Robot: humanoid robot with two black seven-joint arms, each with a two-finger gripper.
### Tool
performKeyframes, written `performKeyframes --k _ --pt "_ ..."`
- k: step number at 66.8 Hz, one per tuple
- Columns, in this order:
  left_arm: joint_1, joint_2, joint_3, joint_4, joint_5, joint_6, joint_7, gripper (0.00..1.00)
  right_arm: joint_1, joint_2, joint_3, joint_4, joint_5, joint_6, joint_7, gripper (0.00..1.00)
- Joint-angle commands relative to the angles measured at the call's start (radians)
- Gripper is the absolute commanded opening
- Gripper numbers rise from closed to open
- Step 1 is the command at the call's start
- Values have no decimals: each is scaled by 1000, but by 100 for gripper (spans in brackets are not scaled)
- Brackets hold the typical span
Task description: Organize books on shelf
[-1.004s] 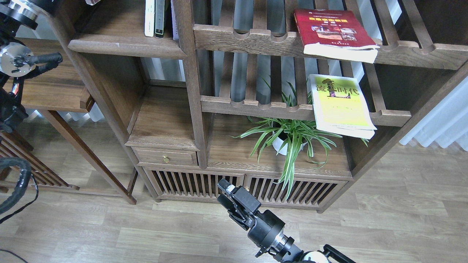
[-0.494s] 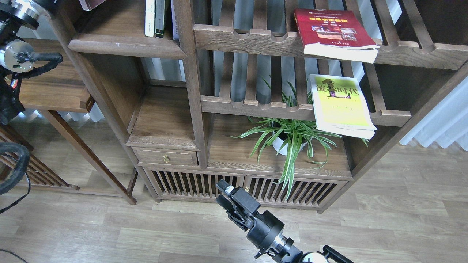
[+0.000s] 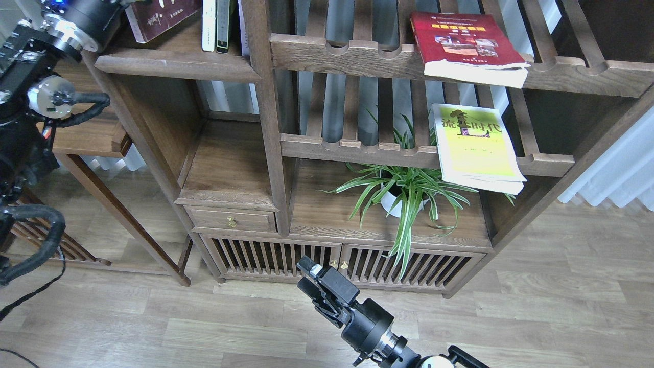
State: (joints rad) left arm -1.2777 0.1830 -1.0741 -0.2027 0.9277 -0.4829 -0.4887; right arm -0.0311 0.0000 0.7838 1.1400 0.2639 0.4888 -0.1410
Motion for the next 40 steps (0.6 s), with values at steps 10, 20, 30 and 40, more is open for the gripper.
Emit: performKeyframes --k 10,20,30,40 --pt "-2 -4 -1 2 -1 6 0 0 0 0 -1 4 -2 0 0 98" --pt "0 4 -3 2 -30 4 0 1 -1 0 0 18 -5 0 0 98" --pt "0 -10 -1 2 -43 10 0 4 -19 0 0 40 -5 0 0 98" --pt "3 -23 5 2 -46 17 0 5 -29 0 0 41 -5 0 0 98"
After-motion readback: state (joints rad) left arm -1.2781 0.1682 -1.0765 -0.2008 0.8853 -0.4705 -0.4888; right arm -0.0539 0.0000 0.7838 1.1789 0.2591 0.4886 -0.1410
